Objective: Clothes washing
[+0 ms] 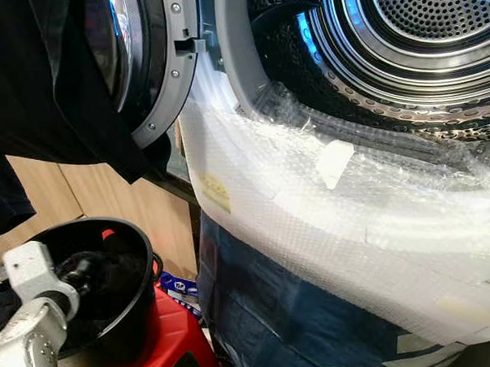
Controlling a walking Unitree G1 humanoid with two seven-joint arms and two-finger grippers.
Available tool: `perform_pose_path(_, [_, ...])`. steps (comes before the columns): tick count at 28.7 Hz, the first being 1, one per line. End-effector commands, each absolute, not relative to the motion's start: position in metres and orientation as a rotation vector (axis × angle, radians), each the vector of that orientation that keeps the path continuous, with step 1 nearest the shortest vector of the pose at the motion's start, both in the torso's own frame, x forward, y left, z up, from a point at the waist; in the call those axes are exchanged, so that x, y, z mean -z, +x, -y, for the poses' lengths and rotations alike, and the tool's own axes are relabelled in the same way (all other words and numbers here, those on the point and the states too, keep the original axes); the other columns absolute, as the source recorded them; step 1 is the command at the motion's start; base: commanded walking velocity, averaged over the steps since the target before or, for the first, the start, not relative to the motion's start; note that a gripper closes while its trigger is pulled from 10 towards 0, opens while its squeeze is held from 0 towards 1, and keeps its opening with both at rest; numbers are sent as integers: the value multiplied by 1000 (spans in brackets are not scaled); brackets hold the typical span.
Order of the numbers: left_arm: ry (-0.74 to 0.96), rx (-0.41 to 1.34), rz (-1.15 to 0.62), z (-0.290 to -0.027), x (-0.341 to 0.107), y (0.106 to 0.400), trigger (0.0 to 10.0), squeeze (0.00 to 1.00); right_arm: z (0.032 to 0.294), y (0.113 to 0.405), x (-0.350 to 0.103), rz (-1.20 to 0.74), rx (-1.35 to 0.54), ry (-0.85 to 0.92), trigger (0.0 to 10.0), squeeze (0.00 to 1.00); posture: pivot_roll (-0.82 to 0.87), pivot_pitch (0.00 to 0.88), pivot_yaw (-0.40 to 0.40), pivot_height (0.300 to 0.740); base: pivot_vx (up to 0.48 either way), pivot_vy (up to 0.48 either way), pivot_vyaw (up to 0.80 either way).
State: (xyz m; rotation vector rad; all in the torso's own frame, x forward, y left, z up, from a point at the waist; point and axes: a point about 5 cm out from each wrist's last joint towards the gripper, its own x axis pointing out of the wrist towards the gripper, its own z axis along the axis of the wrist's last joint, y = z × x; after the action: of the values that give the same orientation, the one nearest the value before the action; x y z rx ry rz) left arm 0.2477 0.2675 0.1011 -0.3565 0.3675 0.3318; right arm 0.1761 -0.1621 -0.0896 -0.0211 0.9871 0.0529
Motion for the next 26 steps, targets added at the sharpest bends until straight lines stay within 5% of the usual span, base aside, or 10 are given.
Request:
perform_pose_path(1, [-359,-300,-387,-265,-101,246,10000,0,161,173,91,-1005,-53,-12,10000,0,238,29,48,740,0,0,0])
perform_pose_path(16, [-416,-276,-472,-239,-81,246,10000,0,161,171,92,-1010,-66,-11,10000,0,228,22,40,740,0,0,0])
perform_pose_path(26, [-441,-9,-467,-204,-88,256,10000,0,164,172,92,-1010,-65,-17,10000,0,225,19,34,740,0,0,0])
